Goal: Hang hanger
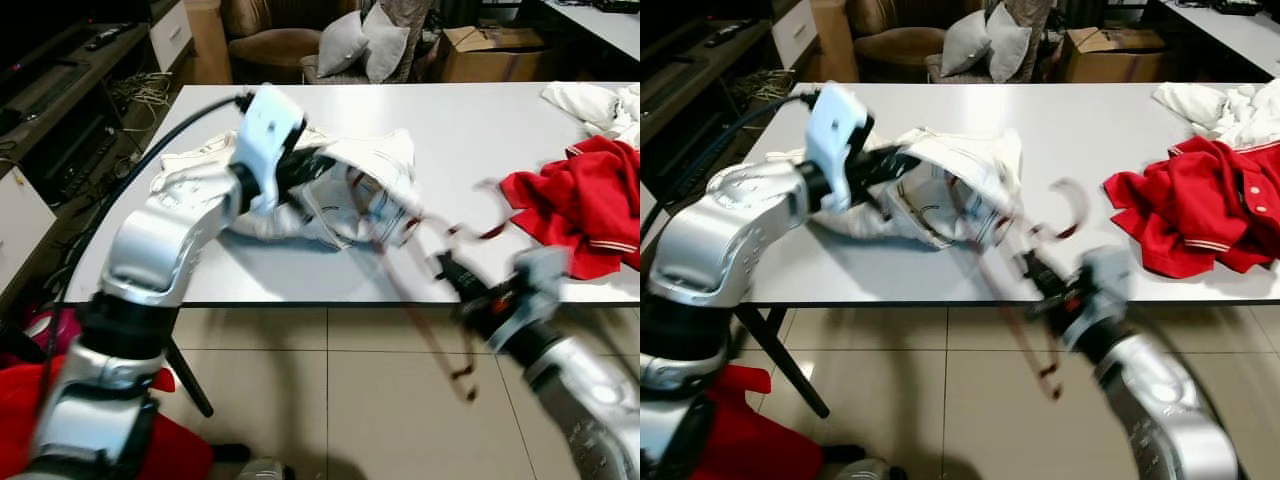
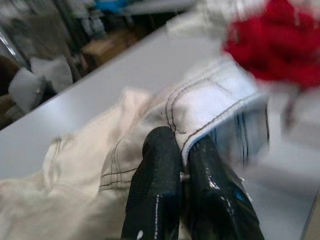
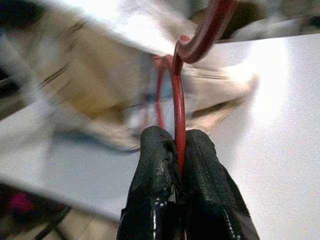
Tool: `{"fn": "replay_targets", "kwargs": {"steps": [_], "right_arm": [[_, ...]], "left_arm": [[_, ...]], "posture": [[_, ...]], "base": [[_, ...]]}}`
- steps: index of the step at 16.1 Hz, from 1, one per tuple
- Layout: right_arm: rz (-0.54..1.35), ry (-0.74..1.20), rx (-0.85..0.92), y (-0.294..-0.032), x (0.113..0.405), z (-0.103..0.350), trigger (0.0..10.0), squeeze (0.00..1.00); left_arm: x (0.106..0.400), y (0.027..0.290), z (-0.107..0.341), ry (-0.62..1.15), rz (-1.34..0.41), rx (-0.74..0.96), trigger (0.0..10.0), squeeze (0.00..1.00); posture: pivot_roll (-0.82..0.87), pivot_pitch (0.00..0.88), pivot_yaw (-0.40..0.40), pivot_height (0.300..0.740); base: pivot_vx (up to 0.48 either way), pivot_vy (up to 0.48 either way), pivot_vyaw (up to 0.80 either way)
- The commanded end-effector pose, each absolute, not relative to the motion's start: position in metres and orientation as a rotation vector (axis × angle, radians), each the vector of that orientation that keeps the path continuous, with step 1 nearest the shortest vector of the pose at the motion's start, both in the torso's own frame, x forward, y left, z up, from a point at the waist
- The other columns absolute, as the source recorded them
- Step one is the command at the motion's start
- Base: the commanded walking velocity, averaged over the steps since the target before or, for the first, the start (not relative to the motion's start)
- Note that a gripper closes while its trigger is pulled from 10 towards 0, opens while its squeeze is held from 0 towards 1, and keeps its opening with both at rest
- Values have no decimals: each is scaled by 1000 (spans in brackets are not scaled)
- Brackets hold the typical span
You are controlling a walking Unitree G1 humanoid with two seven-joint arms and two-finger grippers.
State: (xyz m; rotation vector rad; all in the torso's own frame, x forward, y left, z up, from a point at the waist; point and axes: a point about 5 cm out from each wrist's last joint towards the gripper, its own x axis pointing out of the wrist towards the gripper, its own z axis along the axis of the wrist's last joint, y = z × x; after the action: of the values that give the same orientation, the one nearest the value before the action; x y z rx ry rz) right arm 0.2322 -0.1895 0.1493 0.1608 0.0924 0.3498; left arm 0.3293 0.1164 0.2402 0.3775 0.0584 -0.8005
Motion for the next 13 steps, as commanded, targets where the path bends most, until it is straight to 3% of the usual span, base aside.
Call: {"fn": "replay_targets", "kwargs": {"steps": [1,2,3,4,5,6,7,11,13], "right_arm": [[239,70,171,-209,240,153,10000,0],[204,58,175,-216,244,155,10000,0],[199,-41,179,-224,256,180,10000,0],[199,-41,179,-224,256,180,10000,0],[218,-153,196,-227,264,208,10000,0],[236,-224,232,-229,268,226,10000,0],[241,-203,237,-228,268,222,10000,0],[202,-9,236,-222,257,177,10000,0],[206,74,227,-217,250,162,10000,0]], "left_arm": [[330,129,233,66,-798,530,0,0],[331,137,229,81,-793,607,0,0],[344,156,252,-12,-701,669,0,0],[344,156,252,-12,-701,669,0,0],[352,163,296,-184,-620,589,0,0],[350,165,347,-384,-579,392,0,0],[346,162,357,-429,-614,370,0,0],[353,162,333,-394,-558,391,0,0],[355,151,312,-314,-673,415,0,0]], "posture": [[-4,0,67,740],[-4,0,67,740],[3,0,59,740],[3,0,59,740],[6,0,55,740],[8,0,49,740],[8,0,47,740],[4,0,51,740],[-6,0,69,740]], "base": [[0,0,0],[0,0,0],[0,0,0],[0,0,0],[0,0,0],[0,0,0],[0,0,0],[0,0,0],[0,0,0]]}}
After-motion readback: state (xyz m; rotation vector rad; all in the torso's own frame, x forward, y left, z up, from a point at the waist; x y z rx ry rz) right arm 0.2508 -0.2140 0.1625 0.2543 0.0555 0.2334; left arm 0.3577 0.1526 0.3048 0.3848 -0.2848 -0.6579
